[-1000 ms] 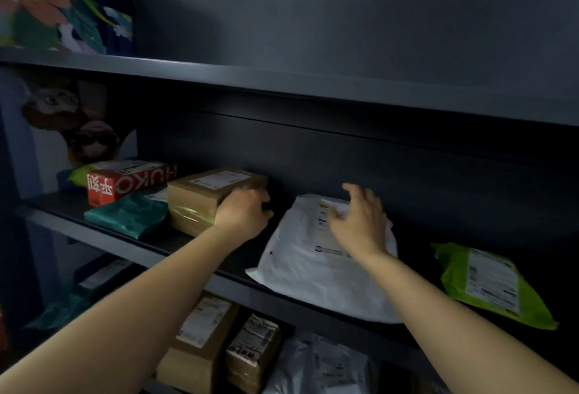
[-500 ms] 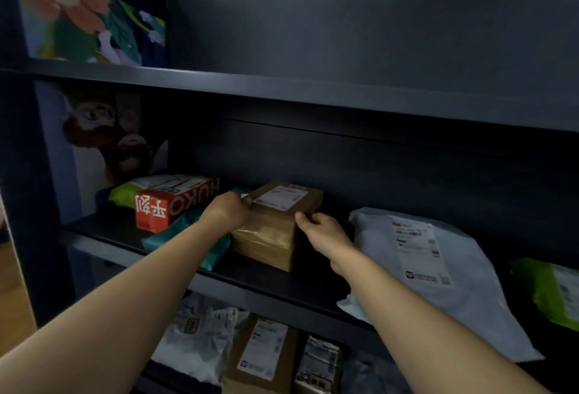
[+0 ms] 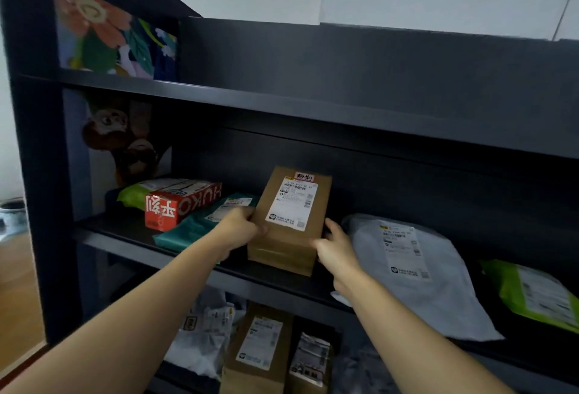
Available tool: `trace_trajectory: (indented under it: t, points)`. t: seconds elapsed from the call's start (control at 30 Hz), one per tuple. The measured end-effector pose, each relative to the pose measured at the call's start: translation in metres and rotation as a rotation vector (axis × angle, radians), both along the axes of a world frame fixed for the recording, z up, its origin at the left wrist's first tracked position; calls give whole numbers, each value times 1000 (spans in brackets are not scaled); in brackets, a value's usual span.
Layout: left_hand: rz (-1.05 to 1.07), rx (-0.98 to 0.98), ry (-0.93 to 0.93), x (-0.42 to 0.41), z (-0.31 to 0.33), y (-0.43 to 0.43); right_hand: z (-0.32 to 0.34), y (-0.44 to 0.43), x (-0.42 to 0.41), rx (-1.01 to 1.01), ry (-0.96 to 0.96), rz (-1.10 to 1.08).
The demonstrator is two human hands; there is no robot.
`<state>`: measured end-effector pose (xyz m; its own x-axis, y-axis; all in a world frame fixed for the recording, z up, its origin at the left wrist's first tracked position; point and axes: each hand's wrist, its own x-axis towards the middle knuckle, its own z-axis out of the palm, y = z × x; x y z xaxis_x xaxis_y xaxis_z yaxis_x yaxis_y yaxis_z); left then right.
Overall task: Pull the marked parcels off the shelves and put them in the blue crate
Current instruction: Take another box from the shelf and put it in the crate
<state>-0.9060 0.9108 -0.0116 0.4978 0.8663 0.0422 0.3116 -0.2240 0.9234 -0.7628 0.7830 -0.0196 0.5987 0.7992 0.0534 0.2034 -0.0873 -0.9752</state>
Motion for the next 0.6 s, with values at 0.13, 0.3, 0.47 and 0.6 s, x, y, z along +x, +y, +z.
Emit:
trace_trajectory:
  t: [0.13,0.3,0.47,0.6]
  points:
    - [27,132,-7,-9,0,-54,-3,-40,-10,49,-30,13]
    - [57,217,-50,-20,-5,-113,-8,-88,-19,117,-51,9]
    - [64,256,-109,-32,-13,-162,-9,-140,-34,209,-101,-32]
    - [69,279,-153,-41,-18,-197,-16,-173,-44,262,-136,-88]
